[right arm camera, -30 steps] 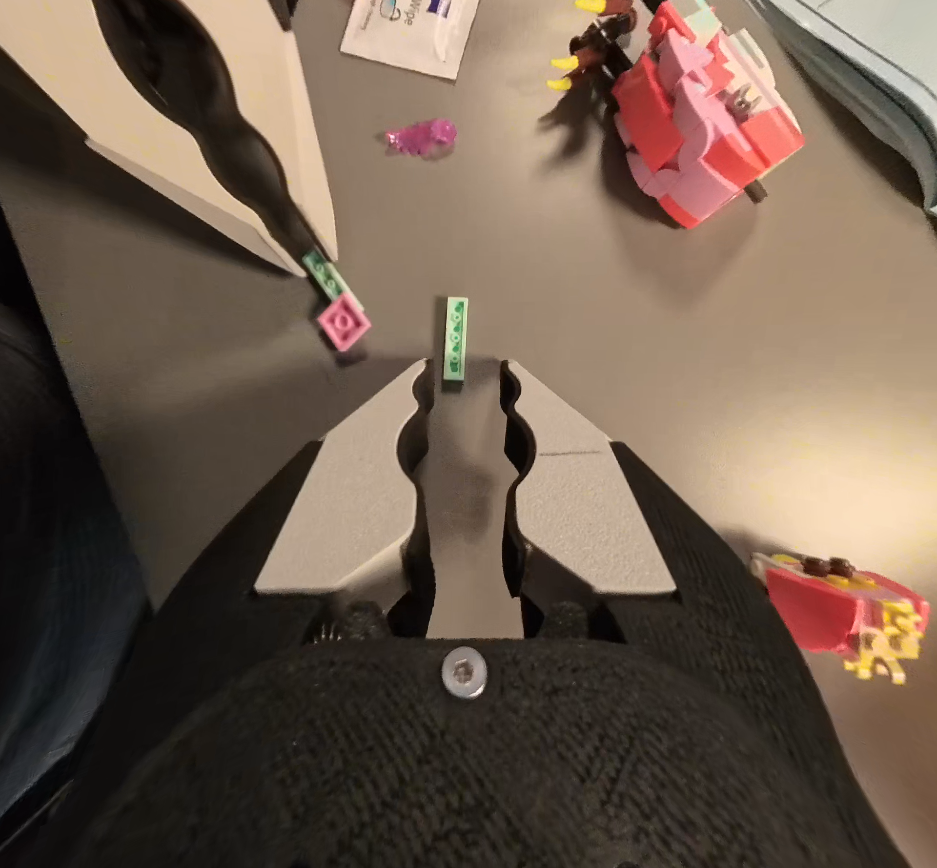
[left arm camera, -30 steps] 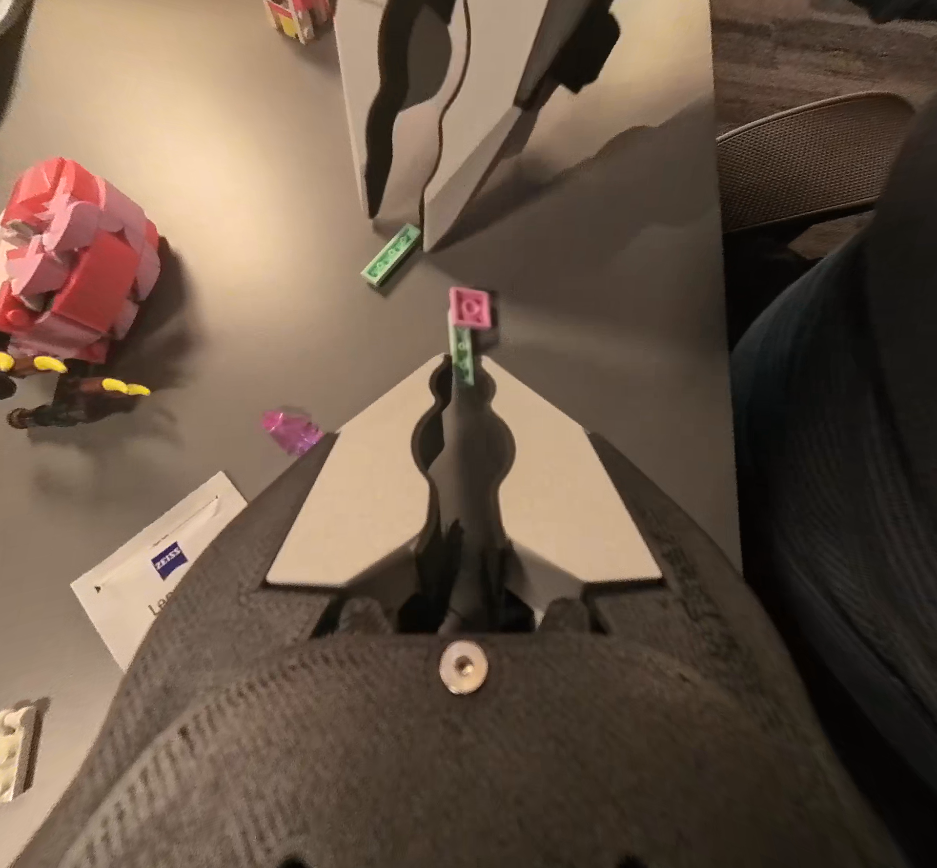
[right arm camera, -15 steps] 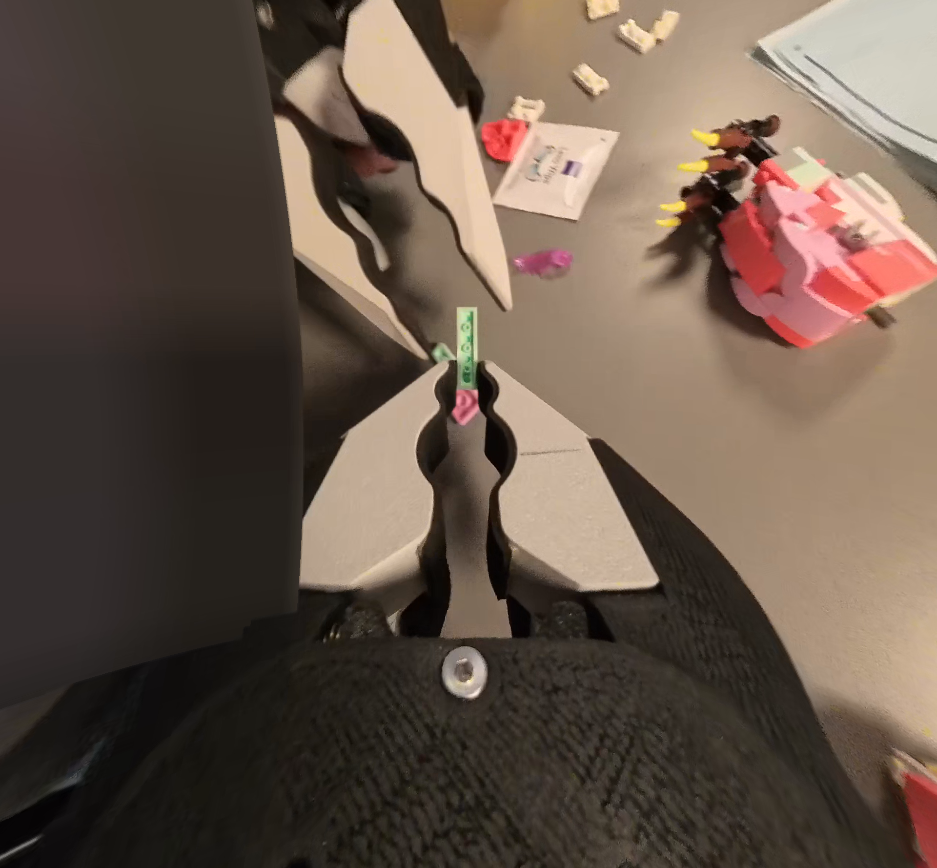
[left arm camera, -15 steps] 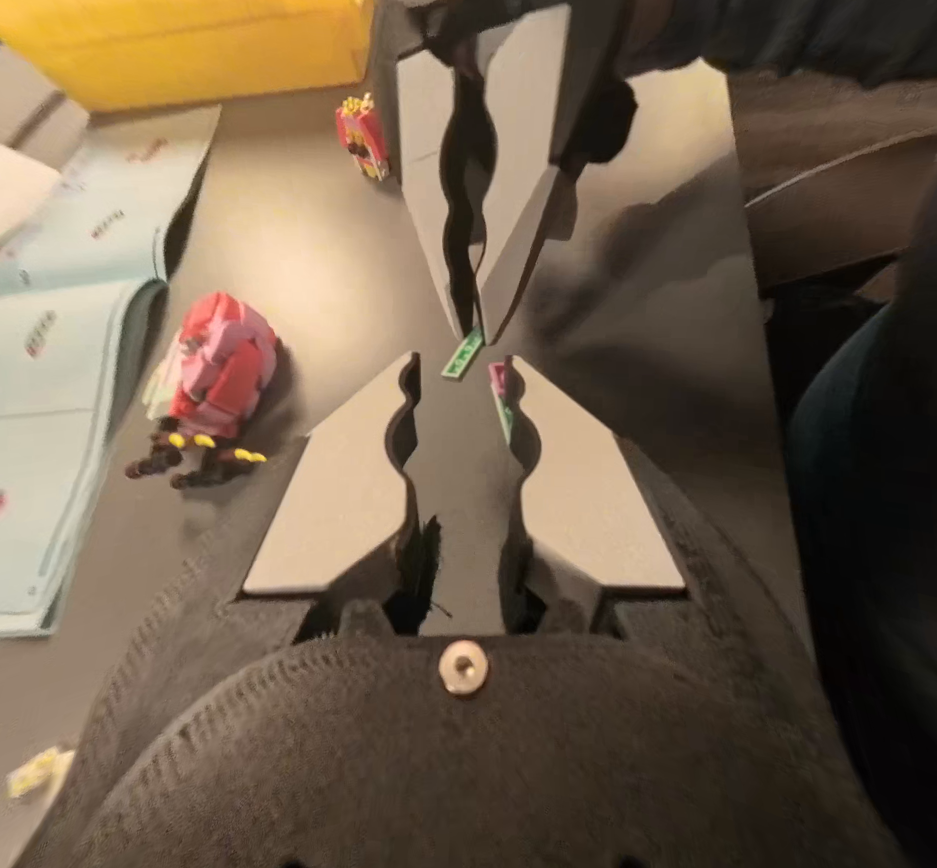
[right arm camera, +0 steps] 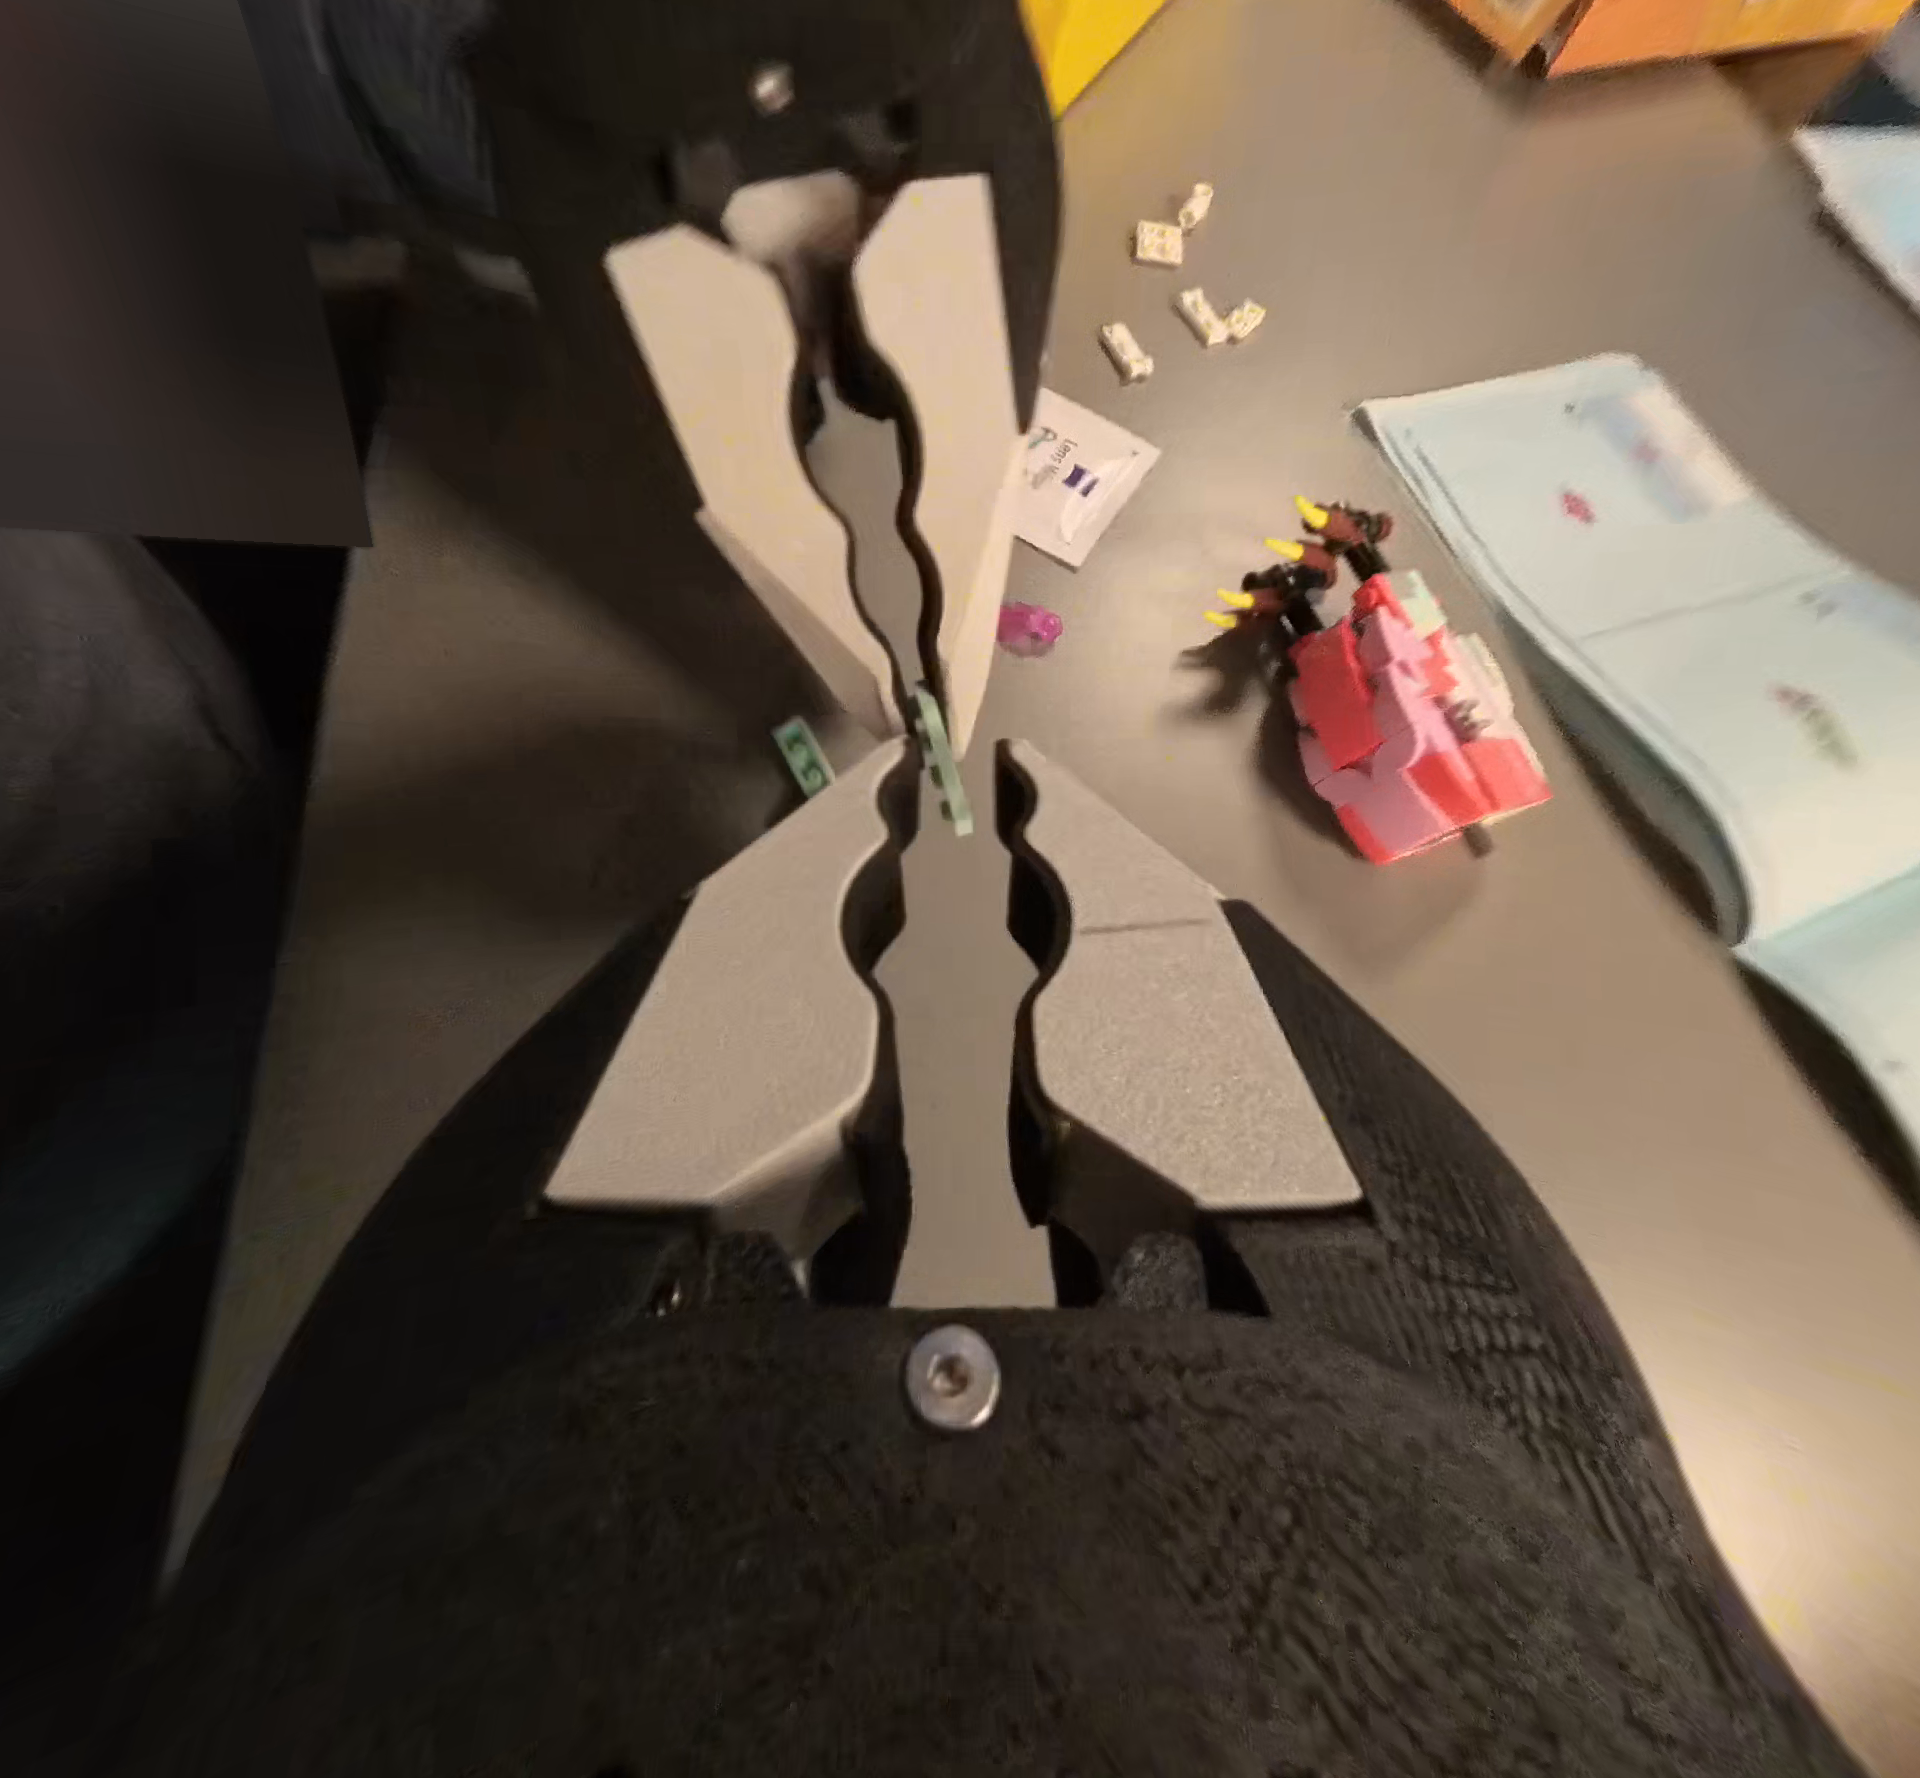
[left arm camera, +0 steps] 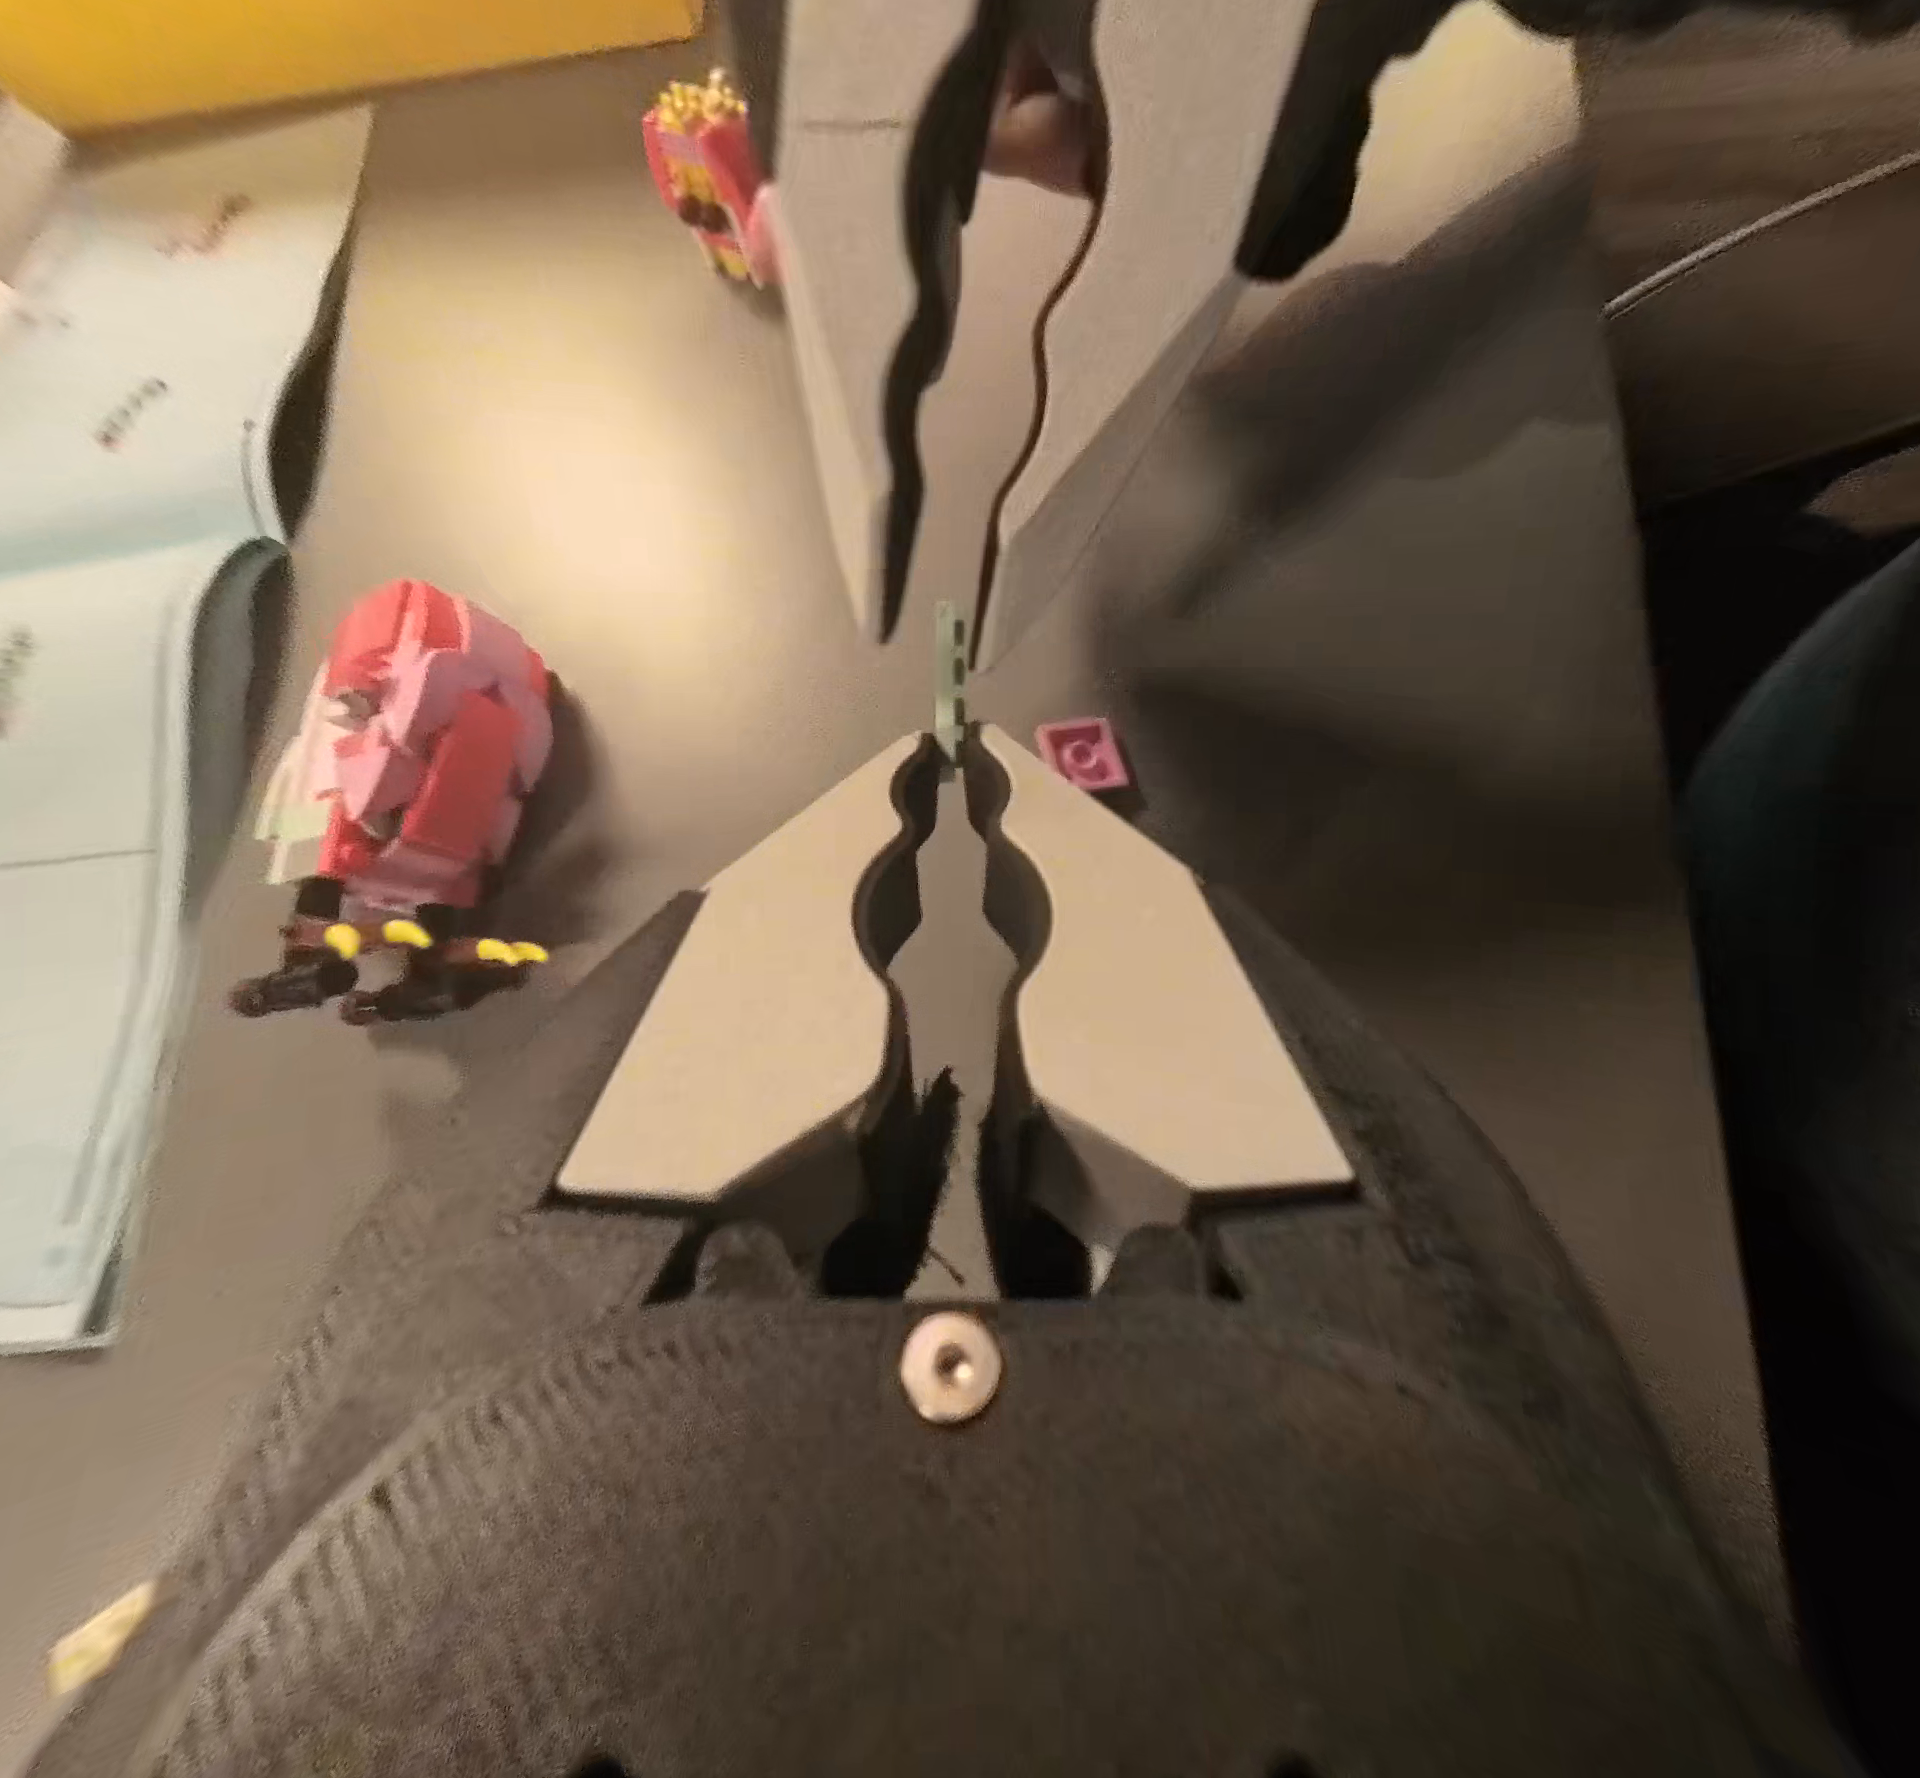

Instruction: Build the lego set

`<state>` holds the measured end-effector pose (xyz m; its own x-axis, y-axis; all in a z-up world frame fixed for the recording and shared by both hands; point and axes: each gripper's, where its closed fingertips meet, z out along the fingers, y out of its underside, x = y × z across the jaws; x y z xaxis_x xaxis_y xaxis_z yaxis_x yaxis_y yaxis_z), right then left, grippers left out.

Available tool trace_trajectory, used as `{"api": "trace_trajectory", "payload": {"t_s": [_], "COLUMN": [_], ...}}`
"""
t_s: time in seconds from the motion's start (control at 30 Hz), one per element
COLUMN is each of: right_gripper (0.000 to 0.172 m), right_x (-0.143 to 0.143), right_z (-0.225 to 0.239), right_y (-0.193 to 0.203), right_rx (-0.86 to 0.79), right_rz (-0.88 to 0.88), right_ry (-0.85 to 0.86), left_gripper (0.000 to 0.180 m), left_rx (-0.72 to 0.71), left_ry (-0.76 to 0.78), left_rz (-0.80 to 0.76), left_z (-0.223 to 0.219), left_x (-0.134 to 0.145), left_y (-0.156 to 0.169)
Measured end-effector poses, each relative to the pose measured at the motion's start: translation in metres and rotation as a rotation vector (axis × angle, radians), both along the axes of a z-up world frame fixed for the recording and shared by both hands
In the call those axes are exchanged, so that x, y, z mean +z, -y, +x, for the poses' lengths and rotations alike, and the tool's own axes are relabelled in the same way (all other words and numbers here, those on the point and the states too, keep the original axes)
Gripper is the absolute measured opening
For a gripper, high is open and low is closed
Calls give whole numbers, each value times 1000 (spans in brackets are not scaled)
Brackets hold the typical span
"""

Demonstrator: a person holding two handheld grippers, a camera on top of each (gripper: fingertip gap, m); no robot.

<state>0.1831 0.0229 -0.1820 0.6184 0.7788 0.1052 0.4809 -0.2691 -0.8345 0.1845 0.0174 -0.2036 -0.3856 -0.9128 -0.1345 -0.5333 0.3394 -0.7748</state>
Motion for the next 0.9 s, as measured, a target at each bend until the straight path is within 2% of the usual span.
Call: {"api": "trace_trajectory", "payload": {"t_s": [0.1, 0.3, 0.4, 0.53, 0.7, 0.9], "right_gripper": [6, 2, 2, 2, 2, 6], "right_x": [-8, -16, -28, -43, -47, -47], "right_z": [2, 4, 14, 23, 23, 24], "right_y": [2, 0, -3, -1, -1, -2], "right_rx": [38, 51, 6, -20, -31, -37], "right_rz": [47, 37, -49, -159, -220, -225], "right_ry": [118, 138, 157, 195, 181, 169], "left_gripper": [3, 5, 30, 36, 34, 25], "left_rx": [-6, 51, 109, 104, 70, 50], "left_ry": [-18, -31, -55, -108, -170, -189], "left_rz": [-100, -146, -156, -184, -103, -130], "left_z": [0, 2, -4, -19, -27, -27], "left_x": [2, -2, -4, -9, -26, -25], "left_y": [2, -4, -11, -3, 9, 15]}}
